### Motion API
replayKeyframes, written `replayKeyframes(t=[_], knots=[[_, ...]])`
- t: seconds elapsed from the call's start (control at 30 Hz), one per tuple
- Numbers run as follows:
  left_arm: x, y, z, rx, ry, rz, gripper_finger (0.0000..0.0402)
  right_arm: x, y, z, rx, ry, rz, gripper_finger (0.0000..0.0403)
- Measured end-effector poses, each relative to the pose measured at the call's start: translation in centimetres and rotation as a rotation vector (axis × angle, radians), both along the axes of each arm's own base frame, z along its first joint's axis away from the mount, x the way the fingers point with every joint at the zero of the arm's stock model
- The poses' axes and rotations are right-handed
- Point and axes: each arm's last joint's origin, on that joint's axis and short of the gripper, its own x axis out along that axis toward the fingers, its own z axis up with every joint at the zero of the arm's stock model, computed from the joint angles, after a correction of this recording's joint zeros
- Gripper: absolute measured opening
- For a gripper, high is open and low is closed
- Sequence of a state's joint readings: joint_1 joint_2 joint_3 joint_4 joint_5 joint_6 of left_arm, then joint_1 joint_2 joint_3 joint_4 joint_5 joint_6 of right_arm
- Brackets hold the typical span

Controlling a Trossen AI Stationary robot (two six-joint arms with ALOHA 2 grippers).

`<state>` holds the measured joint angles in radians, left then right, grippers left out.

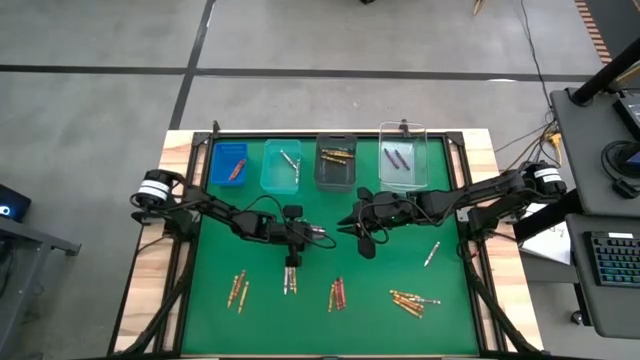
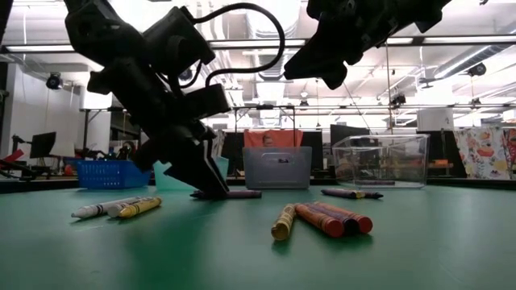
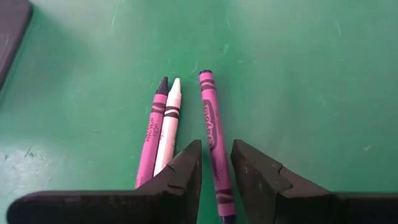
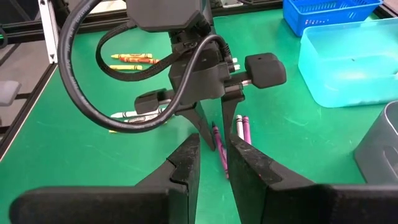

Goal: Sort crayons
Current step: Put the violet crayon into the bin

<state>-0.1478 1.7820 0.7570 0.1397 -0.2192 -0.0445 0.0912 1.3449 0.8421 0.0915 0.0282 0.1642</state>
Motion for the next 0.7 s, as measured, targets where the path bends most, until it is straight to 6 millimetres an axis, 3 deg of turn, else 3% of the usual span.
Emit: replayKeyframes(t=[0.23,0.43,0.7], knots=[[0.3,-0.1,-0.8,-0.018,-0.007,0.006,0.0072,0.0,0.0,0.0,0.001,0.0,-0.001,0.0068],[0.3,-0.2,-0.8,-0.013,-0.004,-0.02,0.001,0.0,0.0,0.0,0.001,0.002,0.0,0.0068],[0.1,-0.1,0.6,0.062,-0.028,-0.106,0.0003,0.0,0.1,0.0,-0.021,-0.012,0.014,0.0068]])
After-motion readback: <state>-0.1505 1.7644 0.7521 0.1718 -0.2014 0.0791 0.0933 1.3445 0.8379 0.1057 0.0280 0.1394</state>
